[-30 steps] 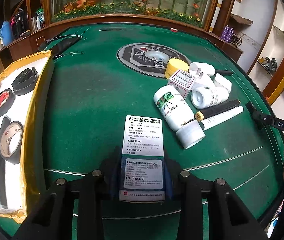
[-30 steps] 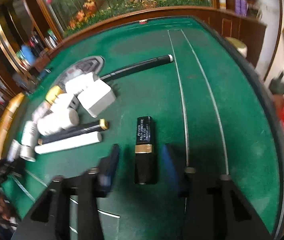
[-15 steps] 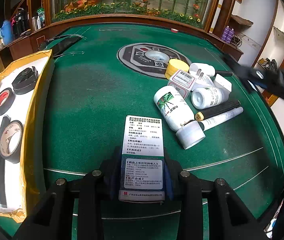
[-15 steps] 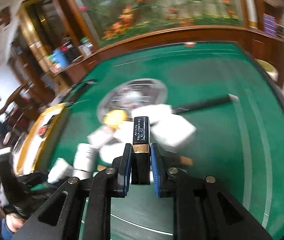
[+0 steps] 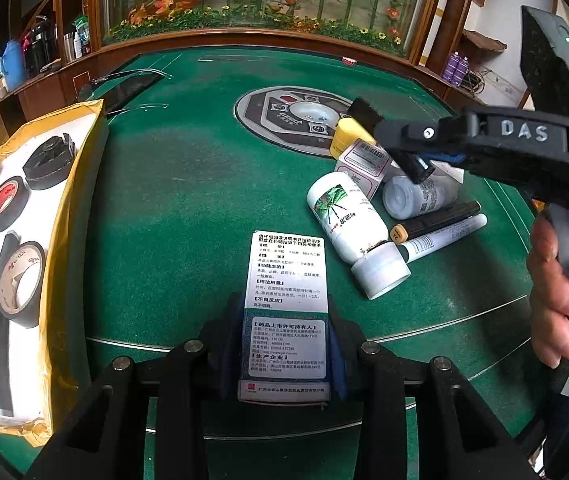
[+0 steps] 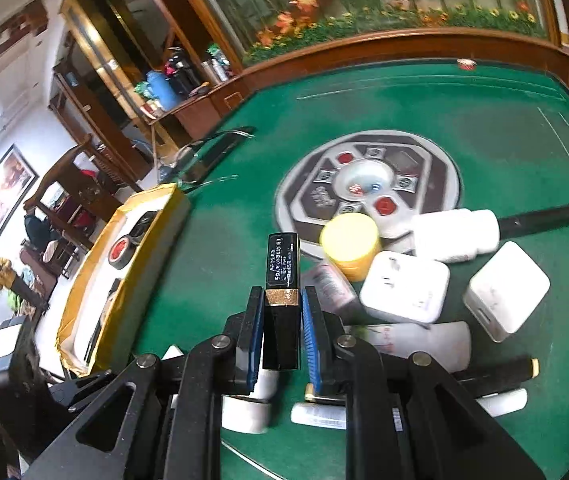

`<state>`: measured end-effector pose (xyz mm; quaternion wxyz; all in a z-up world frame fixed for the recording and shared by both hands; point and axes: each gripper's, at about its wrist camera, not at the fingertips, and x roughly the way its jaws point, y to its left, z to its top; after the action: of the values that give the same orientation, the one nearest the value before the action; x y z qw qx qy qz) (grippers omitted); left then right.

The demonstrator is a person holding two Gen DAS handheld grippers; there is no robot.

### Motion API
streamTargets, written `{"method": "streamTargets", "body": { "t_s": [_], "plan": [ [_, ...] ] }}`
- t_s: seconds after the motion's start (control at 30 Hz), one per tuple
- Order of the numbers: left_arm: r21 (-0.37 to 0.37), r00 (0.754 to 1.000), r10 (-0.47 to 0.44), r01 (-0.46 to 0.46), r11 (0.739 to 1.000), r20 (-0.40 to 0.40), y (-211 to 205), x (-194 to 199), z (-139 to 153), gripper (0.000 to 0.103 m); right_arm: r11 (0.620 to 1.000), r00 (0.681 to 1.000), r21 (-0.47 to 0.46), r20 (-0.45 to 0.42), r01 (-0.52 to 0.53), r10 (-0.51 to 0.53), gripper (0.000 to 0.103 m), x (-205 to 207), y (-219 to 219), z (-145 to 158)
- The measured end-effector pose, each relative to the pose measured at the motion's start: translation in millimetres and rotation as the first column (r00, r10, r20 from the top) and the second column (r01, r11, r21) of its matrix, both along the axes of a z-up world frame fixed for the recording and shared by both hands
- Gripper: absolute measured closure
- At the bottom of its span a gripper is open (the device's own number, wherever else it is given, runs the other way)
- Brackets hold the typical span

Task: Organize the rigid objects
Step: 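Carry the medicine box with the left tool while the right tool carries the tube to the tray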

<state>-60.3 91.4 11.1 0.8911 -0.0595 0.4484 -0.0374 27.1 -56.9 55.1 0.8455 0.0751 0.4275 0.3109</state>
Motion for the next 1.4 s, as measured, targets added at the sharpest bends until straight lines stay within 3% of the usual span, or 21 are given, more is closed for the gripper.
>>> {"method": "streamTargets", "body": {
  "t_s": [1.0,1.4],
  "plan": [
    [0.013,0.999,0.020,-0.020,1.000,0.029,-4,-7,5,0.064,0.999,0.999,0.037,0.035,-0.001,-0.001,0.085,-8,-7,13],
    [-0.046,0.994,0.055,-0.050,0.998,0.094,13,-18,37,0.064,0.999,0.999,0.042,0.047,0.010,-0.012,0.085,-8,-11,14]
  ]
}}
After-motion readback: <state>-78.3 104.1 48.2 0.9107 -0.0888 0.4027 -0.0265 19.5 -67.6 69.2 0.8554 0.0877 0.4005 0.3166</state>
